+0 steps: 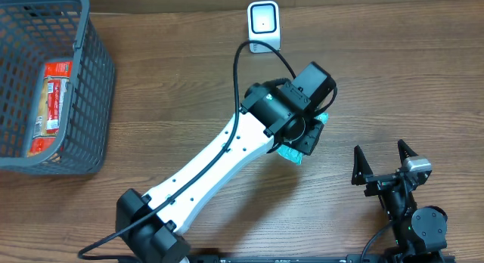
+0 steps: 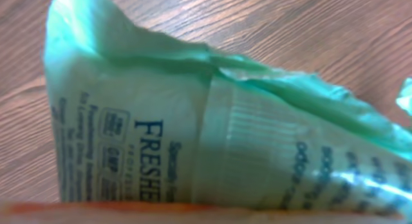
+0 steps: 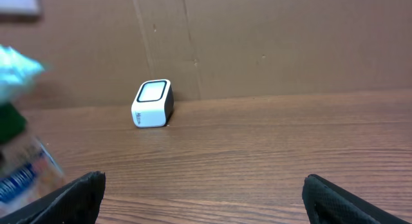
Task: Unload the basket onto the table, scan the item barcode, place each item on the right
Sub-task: 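Lift the package out of the basket with the left gripper, then carry the package toward the white scanner and hold it below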
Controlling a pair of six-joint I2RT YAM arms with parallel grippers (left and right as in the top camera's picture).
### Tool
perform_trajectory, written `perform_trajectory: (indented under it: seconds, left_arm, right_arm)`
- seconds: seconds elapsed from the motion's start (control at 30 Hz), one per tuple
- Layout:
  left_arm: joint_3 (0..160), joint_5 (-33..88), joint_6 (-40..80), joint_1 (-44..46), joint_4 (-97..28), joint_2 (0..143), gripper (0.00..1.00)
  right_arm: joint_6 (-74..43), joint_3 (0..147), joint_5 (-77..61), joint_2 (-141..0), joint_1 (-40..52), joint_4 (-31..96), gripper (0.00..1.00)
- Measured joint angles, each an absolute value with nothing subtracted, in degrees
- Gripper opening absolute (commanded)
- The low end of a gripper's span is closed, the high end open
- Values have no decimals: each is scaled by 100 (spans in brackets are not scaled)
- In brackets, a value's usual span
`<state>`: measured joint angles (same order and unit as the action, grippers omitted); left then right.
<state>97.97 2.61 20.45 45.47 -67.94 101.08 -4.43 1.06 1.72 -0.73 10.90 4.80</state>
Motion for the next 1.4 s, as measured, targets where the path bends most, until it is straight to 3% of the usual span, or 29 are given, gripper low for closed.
perform_trajectory:
  seconds: [0.47,0.97,1.1,1.27,1.4]
  left_arm:
    - [8160,279,2399,4558,-4794,10141,14]
    - [8029,255,2453,4578,-4198,11024,13]
    - [8029,213,2456,4587,-4169,11028,26]
    - [8029,148,2453,4628,-4163,11028,57]
    - [8027,148,2499,4644,-4156,11034,67]
  right_arm:
    - [-445,106,169,-73,1090,480,100]
    - [-443,106,169,-73,1090,480,100]
    - [-445,106,172,-73,1090,478,100]
    - [-443,106,169,-73,1090,482,100]
    - [-443,106,169,-73,1090,480,100]
